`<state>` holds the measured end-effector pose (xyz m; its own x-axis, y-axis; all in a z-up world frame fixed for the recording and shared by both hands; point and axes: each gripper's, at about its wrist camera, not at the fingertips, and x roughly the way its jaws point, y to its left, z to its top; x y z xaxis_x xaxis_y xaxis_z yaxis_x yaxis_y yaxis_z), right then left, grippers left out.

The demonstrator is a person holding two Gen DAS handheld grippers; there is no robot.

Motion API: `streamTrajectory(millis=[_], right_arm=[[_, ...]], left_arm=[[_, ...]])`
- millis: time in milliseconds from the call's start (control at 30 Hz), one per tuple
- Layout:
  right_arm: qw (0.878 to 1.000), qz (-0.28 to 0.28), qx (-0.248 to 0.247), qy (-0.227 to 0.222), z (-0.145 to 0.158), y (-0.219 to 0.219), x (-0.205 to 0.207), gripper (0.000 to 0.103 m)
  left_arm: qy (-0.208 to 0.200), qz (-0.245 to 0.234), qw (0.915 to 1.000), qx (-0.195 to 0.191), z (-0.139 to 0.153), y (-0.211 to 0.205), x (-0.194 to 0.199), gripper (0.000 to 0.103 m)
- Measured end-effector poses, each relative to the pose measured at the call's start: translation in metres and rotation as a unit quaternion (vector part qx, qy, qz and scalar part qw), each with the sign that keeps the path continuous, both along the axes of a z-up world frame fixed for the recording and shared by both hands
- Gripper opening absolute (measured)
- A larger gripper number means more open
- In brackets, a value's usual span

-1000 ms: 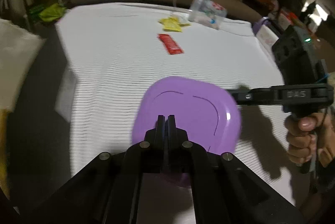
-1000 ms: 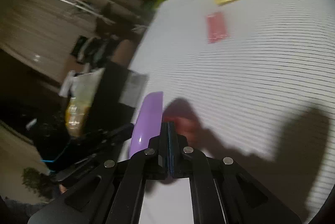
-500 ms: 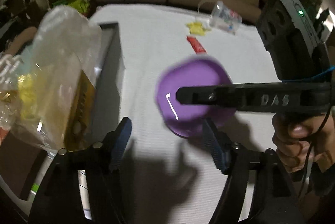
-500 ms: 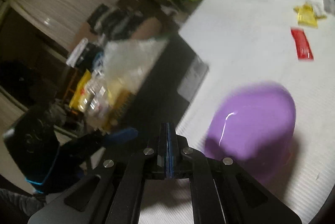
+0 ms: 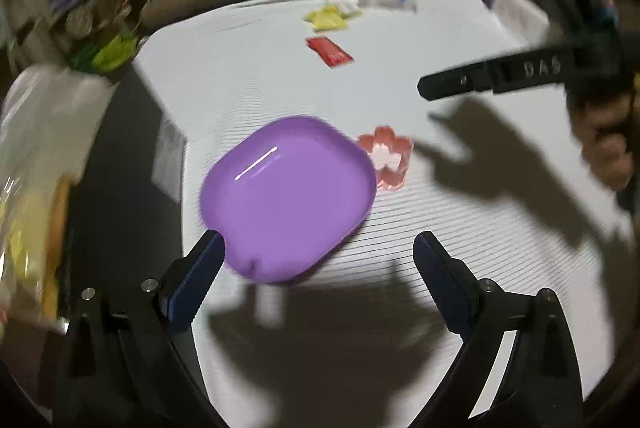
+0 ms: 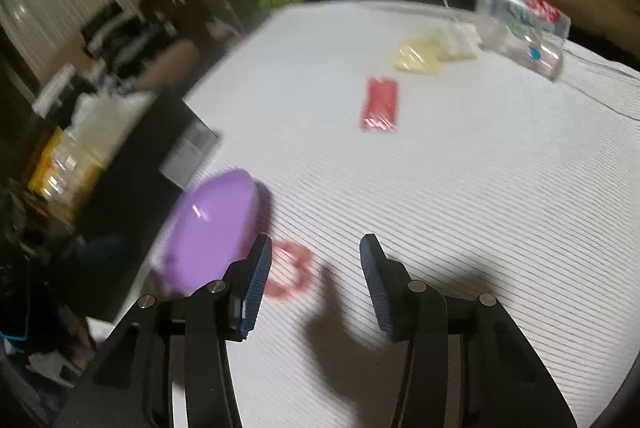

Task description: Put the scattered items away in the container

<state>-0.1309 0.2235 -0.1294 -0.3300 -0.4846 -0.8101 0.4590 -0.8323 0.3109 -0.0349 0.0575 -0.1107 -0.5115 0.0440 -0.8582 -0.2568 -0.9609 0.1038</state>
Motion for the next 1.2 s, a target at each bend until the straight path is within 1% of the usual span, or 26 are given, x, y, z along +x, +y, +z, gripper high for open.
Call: streamTrajectory(millis=[67, 100, 200, 267, 300, 333, 367, 400, 433, 467, 500, 533, 567, 633, 700, 733, 767, 800, 867, 933, 967, 1000, 1033, 1067, 1133, 1200], right_arm=[[1.0, 0.008, 0.007, -0.004, -0.008, 0.004, 0.0, 0.048], [1.0, 0.012, 0.01, -0.01, -0.012, 0.005, -0.001, 0.048], [1.0, 0.006, 0.007, -0.025, -0.022, 0.011, -0.006, 0.049], [0.999, -0.002, -0.003, -0.039, -0.03, 0.021, -0.011, 0.049], [0.999, -0.005, -0.01, -0.046, -0.033, 0.024, -0.013, 0.049], [0.999, -0.006, -0.014, -0.049, -0.033, 0.026, -0.015, 0.049], [0.999, -0.004, -0.015, -0.051, -0.034, 0.027, -0.015, 0.049], [0.999, -0.001, -0.013, -0.049, -0.034, 0.027, -0.014, 0.049], [0.999, 0.001, -0.009, -0.045, -0.033, 0.027, -0.012, 0.049], [0.999, 0.004, -0.004, -0.038, -0.031, 0.027, -0.009, 0.049], [0.999, 0.009, 0.0, -0.031, -0.03, 0.026, -0.008, 0.049], [1.0, 0.018, 0.005, -0.023, -0.029, 0.023, -0.005, 0.052], [0.999, 0.03, 0.015, -0.015, -0.029, 0.017, 0.0, 0.06], [0.997, 0.063, 0.049, 0.006, -0.03, -0.001, 0.012, 0.072], [0.991, 0.1, 0.074, 0.04, -0.028, -0.022, 0.025, 0.076], [0.989, 0.118, 0.078, 0.052, -0.027, -0.033, 0.031, 0.082], [0.985, 0.139, 0.081, 0.06, -0.027, -0.044, 0.037, 0.086], [0.982, 0.156, 0.088, 0.066, -0.029, -0.054, 0.041, 0.086], [0.977, 0.157, 0.122, 0.079, -0.038, -0.072, 0.042, 0.086], [0.976, 0.133, 0.149, 0.081, -0.05, -0.084, 0.037, 0.084], [0.979, 0.121, 0.147, 0.078, -0.055, -0.085, 0.034, 0.086], [0.981, 0.109, 0.137, 0.084, -0.056, -0.084, 0.033, 0.083], [0.982, 0.098, 0.135, 0.092, -0.055, -0.082, 0.032, 0.066], [0.984, 0.084, 0.131, 0.088, -0.053, -0.078, 0.03, 0.051], [0.989, 0.058, 0.122, 0.059, -0.046, -0.069, 0.023, 0.051], [0.992, 0.043, 0.096, 0.065, -0.026, -0.061, 0.025, 0.051]], left_arm=[[-0.013, -0.038, 0.9991, -0.015, -0.015, 0.008, -0.008, 0.098], [-0.021, -0.04, 0.9987, -0.021, -0.022, 0.009, -0.013, 0.098], [-0.051, -0.024, 0.9982, -0.021, -0.044, 0.006, -0.032, 0.097], [-0.064, -0.014, 0.9977, -0.019, -0.056, 0.005, -0.044, 0.093], [-0.063, -0.012, 0.9979, 0.006, -0.057, 0.003, -0.049, 0.083], [-0.068, -0.01, 0.9973, 0.024, -0.057, 0.001, -0.052, 0.08], [-0.066, -0.004, 0.9975, 0.025, -0.056, -0.001, -0.055, 0.069], [-0.071, -0.01, 0.9971, 0.026, -0.054, 0.001, -0.055, 0.055], [-0.075, -0.02, 0.9965, 0.028, -0.052, 0.003, -0.054, 0.044], [-0.077, -0.026, 0.9962, 0.032, -0.048, 0.006, -0.051, 0.008], [-0.074, -0.024, 0.9966, 0.03, -0.045, 0.008, -0.051, 0.007], [-0.068, -0.024, 0.9971, 0.022, -0.043, 0.011, -0.049, 0.006], [-0.067, -0.03, 0.9971, 0.02, -0.041, 0.013, -0.048, 0.006], [-0.06, -0.028, 0.9973, 0.031, -0.033, 0.01, -0.047, 0.005], [-0.052, -0.024, 0.997, 0.053, -0.019, 0.002, -0.045, 0.004], [-0.049, -0.02, 0.9962, 0.069, -0.009, -0.004, -0.044, 0.003], [-0.051, -0.013, 0.9936, 0.099, 0.003, -0.012, -0.044, 0.003], [-0.046, -0.007, 0.9909, 0.126, 0.015, -0.019, -0.046, 0.003], [-0.018, 0.003, 0.987, 0.16, 0.05, -0.034, -0.045, 0.004], [0.023, 0.009, 0.9835, 0.179, 0.084, -0.047, -0.038, 0.003], [0.037, 0.011, 0.9831, 0.179, 0.095, -0.051, -0.034, 0.003], [0.051, 0.011, 0.9824, 0.179, 0.105, -0.055, -0.03, 0.003], [0.063, 0.012, 0.9812, 0.182, 0.114, -0.06, -0.026, 0.003], [0.074, 0.013, 0.9795, 0.187, 0.123, -0.066, -0.02, 0.003], [0.094, 0.019, 0.977, 0.191, 0.134, -0.075, -0.016, 0.004], [0.108, 0.025, 0.9754, 0.191, 0.144, -0.084, -0.013, 0.004]])
